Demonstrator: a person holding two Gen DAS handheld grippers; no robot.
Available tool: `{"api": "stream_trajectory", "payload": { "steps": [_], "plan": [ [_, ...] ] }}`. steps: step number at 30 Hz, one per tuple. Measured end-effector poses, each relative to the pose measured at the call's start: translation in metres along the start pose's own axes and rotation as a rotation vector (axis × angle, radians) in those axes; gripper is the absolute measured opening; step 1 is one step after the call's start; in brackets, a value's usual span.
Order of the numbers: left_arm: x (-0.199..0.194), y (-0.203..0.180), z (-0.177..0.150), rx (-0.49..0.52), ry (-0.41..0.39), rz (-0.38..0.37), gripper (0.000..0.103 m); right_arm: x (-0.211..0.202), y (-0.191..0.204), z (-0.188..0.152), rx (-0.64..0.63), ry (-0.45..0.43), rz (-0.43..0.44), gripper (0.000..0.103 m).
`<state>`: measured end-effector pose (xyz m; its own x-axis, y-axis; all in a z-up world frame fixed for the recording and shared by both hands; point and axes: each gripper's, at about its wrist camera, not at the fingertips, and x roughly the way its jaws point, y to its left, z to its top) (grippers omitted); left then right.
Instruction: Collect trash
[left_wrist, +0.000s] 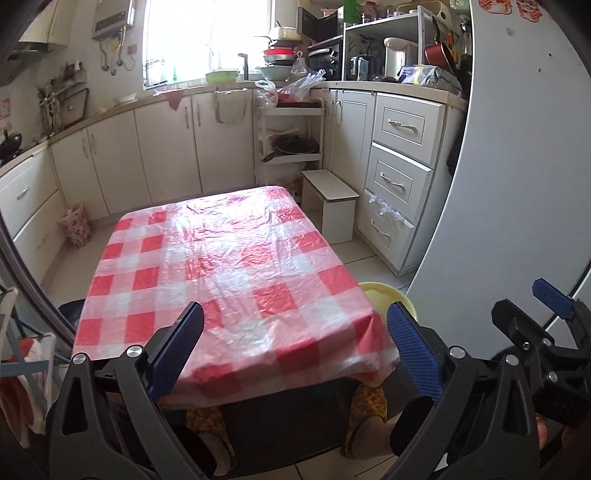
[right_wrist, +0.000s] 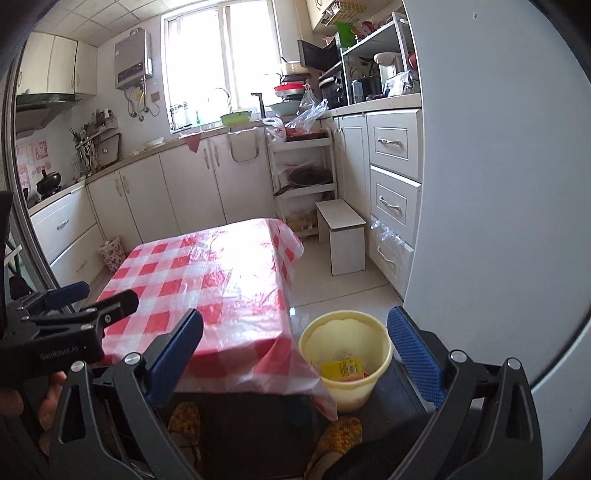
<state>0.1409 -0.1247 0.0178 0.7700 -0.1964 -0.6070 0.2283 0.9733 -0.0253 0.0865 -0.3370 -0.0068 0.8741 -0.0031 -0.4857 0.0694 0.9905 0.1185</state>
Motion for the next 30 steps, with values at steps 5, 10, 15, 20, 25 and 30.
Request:
{"api": "stream_trajectory", "payload": {
  "steps": [5,10,15,20,25,30],
  "plan": [
    [-0.028,0.005,-0.013,0.005,0.004,0.011,0.095,-0.027,0.011,-0.006,-0.020,0.004,-0.053,0.096],
    [-0.059,0.002,-0.024,0.036,0.000,0.012,0.095,-0.054,0.023,-0.013,0.017,0.013,-0.050,0.096],
    [-0.087,0.004,-0.030,0.016,-0.035,0.013,0.095,-0.083,0.032,-0.028,0.032,-0.040,-0.050,0.096],
    [-0.099,0.003,-0.036,0.021,-0.042,0.016,0.095,-0.088,0.031,-0.031,0.068,-0.081,-0.058,0.096],
    [-0.106,0.001,-0.038,0.021,-0.050,0.015,0.095,-0.089,0.038,-0.032,0.044,-0.098,-0.054,0.096],
    [-0.106,0.001,-0.037,0.016,-0.060,0.009,0.095,-0.093,0.045,-0.035,0.021,-0.124,-0.056,0.096]
  ]
}}
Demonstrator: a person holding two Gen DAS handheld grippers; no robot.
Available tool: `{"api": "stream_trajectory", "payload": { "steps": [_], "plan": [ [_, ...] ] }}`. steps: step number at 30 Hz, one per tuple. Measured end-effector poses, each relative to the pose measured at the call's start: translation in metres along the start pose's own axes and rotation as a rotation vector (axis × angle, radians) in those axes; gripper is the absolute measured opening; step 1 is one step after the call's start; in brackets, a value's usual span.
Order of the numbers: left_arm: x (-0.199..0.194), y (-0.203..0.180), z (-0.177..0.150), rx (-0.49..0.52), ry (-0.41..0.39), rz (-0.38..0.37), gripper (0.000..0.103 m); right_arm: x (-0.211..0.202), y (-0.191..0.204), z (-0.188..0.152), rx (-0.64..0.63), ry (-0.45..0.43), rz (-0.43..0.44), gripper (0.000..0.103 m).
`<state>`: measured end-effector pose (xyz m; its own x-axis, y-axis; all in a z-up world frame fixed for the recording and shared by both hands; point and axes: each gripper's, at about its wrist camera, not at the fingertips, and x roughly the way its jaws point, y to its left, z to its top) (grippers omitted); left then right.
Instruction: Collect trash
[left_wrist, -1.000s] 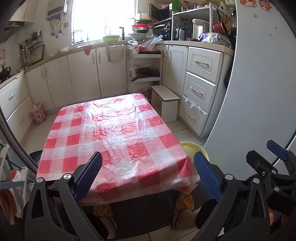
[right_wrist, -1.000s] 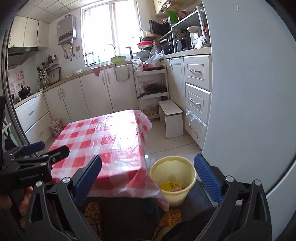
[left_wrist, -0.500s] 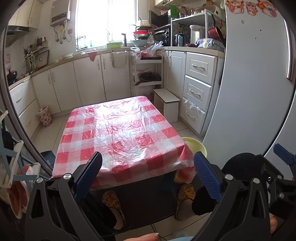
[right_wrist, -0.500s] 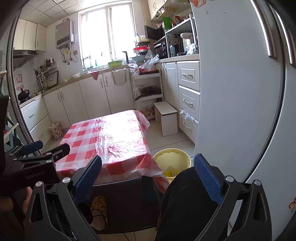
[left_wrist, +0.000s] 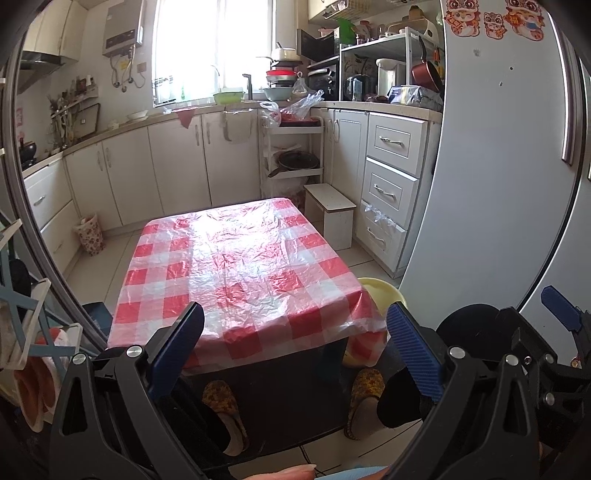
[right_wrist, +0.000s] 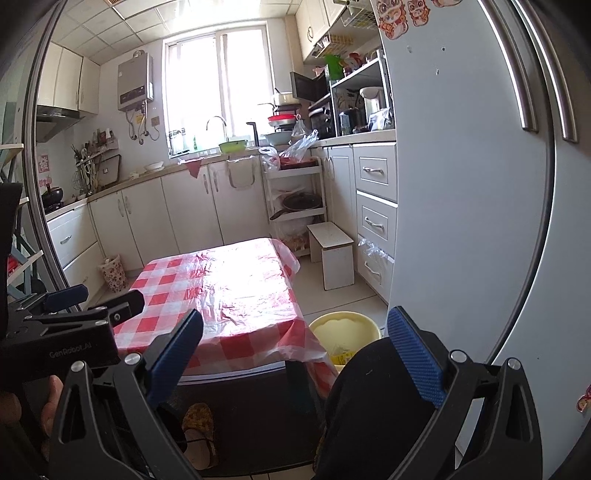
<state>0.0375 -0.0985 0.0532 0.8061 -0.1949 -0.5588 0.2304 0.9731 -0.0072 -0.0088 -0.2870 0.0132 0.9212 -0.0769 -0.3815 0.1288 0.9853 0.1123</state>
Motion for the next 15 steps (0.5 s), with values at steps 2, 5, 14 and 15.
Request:
{"api": "stream_trajectory", "payload": {
  "steps": [2,5,14,15],
  "plan": [
    [0.0001,-0.0001,-0.0005,0.002,0.004,-0.003,0.095,0.0006,0.0006,-0.0007,0.000,0.000,-0.003,0.096],
    [0.0010,0.0001,-0.0004,0.002,0.006,-0.004,0.095,0.0029,-0.0002,-0.0024,0.004,0.007,-0.004,0.096],
    [0.0038,0.0008,0.0003,-0.007,0.011,-0.001,0.095,0.0014,0.0012,-0.0079,0.000,0.021,-0.004,0.096],
    [0.0036,0.0007,0.0003,-0.008,0.010,-0.001,0.095,0.0012,0.0013,-0.0081,-0.001,0.022,-0.003,0.096]
  ]
}}
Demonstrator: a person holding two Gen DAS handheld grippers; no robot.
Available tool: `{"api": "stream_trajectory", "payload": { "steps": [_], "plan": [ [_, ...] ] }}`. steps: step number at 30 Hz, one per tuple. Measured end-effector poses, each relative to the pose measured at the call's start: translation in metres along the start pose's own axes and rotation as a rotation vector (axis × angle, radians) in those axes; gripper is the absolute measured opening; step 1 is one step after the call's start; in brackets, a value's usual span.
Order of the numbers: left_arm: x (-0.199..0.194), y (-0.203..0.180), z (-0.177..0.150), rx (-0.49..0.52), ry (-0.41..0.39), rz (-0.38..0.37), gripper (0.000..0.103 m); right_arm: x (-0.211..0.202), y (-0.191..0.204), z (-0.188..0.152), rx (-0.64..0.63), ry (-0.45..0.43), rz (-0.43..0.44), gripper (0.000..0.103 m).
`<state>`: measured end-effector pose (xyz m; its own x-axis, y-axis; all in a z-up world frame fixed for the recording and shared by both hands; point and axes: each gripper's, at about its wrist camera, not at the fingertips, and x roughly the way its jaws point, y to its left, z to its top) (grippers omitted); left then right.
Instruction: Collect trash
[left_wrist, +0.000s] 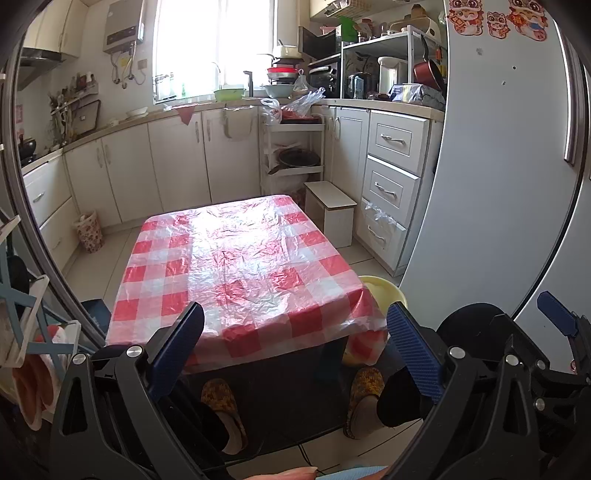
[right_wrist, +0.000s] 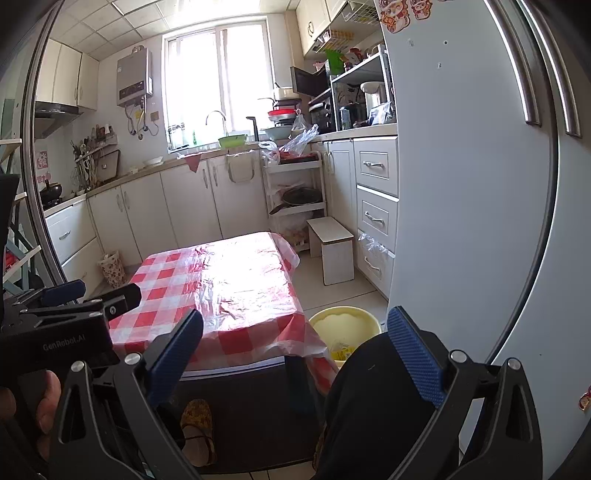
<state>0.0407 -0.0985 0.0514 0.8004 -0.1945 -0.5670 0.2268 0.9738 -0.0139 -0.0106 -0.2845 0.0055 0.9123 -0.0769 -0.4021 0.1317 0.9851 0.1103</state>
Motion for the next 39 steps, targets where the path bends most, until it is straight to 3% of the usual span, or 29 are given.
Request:
{"api": "stream_trajectory", "payload": {
  "steps": [39],
  "plan": [
    [0.0005,0.0031,-0.0030,-0.003,0.002,0.014,0.095,0.0004,0.0013,-0.0071,0.009,0.029,-0.001,0.096]
  ]
}}
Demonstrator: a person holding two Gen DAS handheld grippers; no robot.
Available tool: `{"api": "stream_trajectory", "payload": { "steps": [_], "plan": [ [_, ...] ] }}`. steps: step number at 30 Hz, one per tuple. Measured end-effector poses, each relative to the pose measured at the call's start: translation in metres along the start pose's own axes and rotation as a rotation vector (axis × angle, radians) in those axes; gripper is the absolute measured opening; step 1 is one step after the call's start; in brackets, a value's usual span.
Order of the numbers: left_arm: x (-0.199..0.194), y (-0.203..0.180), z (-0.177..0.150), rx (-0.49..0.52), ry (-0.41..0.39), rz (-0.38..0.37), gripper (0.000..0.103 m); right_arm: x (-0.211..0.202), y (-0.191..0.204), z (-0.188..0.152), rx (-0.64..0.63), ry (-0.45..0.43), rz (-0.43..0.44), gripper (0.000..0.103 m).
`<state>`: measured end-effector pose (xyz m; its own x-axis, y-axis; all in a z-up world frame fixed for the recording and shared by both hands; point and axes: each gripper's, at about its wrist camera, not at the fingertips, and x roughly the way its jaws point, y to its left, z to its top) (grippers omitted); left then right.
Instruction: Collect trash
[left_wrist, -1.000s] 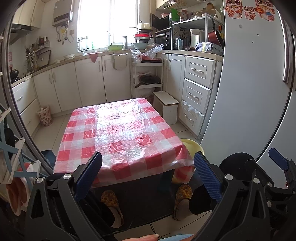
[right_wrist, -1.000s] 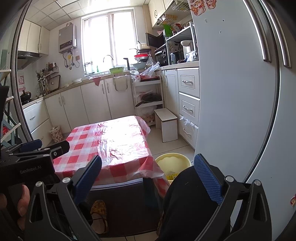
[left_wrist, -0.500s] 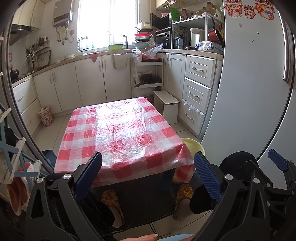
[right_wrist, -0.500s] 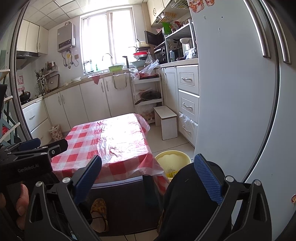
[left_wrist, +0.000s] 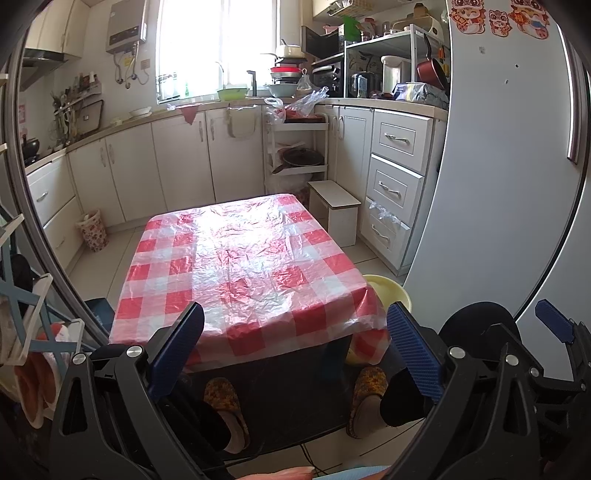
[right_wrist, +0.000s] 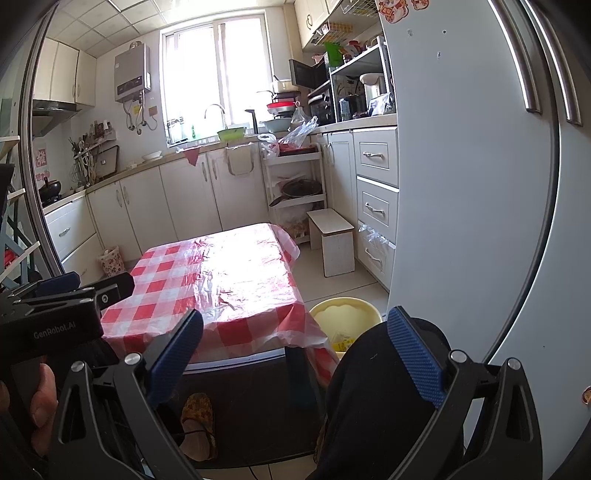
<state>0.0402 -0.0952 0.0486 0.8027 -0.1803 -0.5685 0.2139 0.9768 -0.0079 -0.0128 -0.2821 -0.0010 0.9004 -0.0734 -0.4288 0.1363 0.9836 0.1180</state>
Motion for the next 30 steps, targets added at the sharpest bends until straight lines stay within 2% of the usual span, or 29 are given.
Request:
{"api": "stream_trajectory", "payload": {
  "steps": [30],
  "plan": [
    [0.0014,0.0048,-0.0005,-0.002,0.002,0.004,0.095,0.0017,0.0002,0.0000,-0.003,0.013,0.001,0.096]
  ]
}}
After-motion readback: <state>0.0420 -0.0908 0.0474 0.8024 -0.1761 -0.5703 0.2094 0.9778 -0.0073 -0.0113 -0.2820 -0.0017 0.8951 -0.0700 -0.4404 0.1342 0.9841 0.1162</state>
